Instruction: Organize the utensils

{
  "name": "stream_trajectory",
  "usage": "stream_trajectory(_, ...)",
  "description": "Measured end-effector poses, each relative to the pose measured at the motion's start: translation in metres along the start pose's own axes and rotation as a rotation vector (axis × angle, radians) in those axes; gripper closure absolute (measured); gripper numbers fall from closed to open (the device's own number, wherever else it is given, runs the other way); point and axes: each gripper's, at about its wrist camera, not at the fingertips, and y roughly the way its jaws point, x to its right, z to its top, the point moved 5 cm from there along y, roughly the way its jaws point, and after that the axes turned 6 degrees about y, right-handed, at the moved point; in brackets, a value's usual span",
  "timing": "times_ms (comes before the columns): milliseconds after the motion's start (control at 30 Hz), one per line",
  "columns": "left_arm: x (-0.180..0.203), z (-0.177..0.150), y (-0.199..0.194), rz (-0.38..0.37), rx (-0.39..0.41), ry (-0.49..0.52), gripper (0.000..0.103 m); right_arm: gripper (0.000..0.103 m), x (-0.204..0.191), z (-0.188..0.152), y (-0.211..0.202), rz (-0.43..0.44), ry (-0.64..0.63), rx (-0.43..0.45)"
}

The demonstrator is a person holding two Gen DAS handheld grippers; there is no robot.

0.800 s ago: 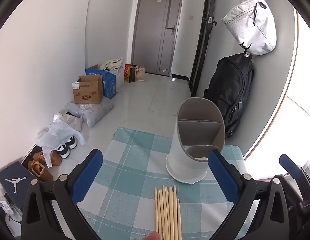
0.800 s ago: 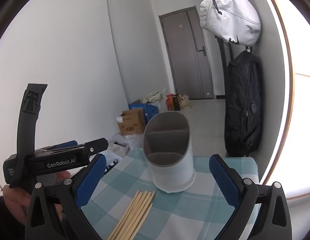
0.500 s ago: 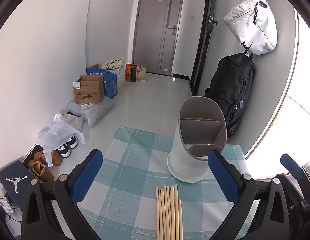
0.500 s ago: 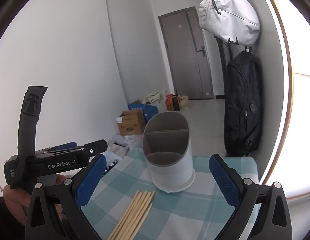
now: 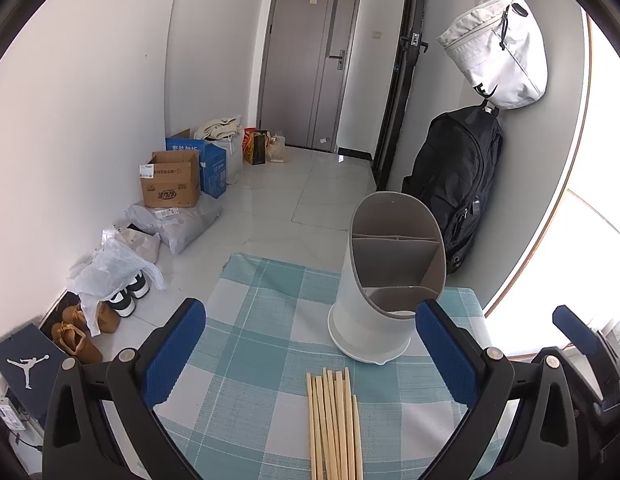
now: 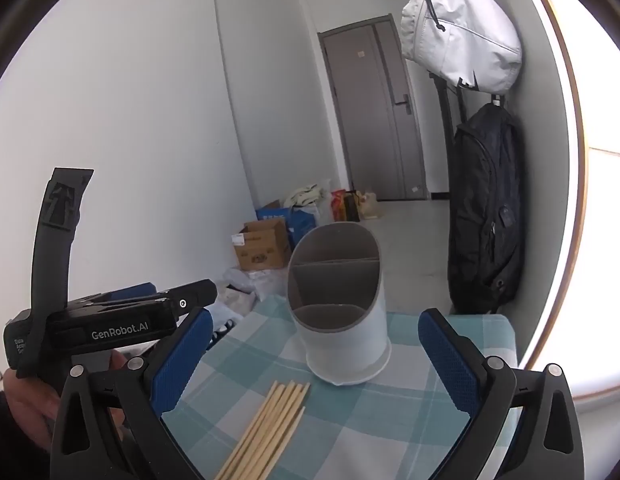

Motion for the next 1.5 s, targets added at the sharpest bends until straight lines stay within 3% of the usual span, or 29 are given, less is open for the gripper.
stream_trajectory(1500, 0.0013, -0.0005, -0.0008, -0.004, -0.005, -0.002, 0.001, 0.0, 0.0028, 0.0004, 0.0006, -0.011, 0.015, -0.004)
